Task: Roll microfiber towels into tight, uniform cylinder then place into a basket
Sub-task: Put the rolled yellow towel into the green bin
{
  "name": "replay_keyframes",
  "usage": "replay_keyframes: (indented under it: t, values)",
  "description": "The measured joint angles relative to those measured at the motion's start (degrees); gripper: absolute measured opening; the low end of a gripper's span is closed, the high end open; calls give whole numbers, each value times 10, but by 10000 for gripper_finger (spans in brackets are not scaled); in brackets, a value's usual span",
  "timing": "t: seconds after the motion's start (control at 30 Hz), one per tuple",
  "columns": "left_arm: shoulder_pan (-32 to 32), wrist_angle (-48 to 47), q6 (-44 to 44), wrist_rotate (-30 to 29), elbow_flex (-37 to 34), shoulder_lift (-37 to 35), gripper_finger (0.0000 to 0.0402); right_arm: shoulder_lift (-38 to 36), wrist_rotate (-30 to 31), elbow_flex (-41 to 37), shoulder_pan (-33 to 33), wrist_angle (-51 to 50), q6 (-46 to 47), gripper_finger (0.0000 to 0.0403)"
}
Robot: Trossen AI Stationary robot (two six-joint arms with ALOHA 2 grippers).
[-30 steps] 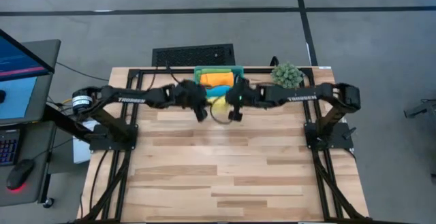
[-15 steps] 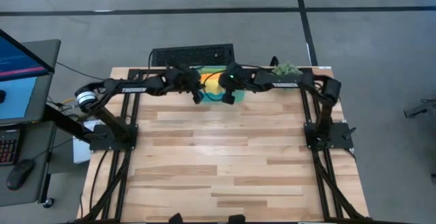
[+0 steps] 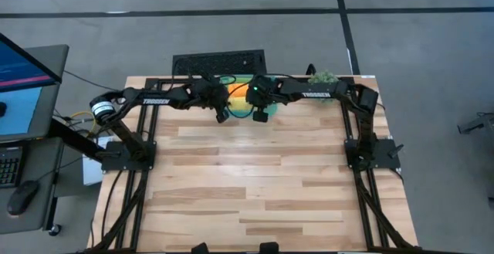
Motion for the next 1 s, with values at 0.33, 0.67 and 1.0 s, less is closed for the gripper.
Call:
replay_keyframes:
  t: [0.33,0.67,1.0]
  values:
    - [-7,-35,14,28,0,0,22,0,3,0,16,-18,1,39]
    - [-5,-44,36,38,-2,0,77,0,14,-3,29,-37,-2,134]
    - [-6,-40,38,40,-2,0,145,-3,12,15,28,-75,-2,214]
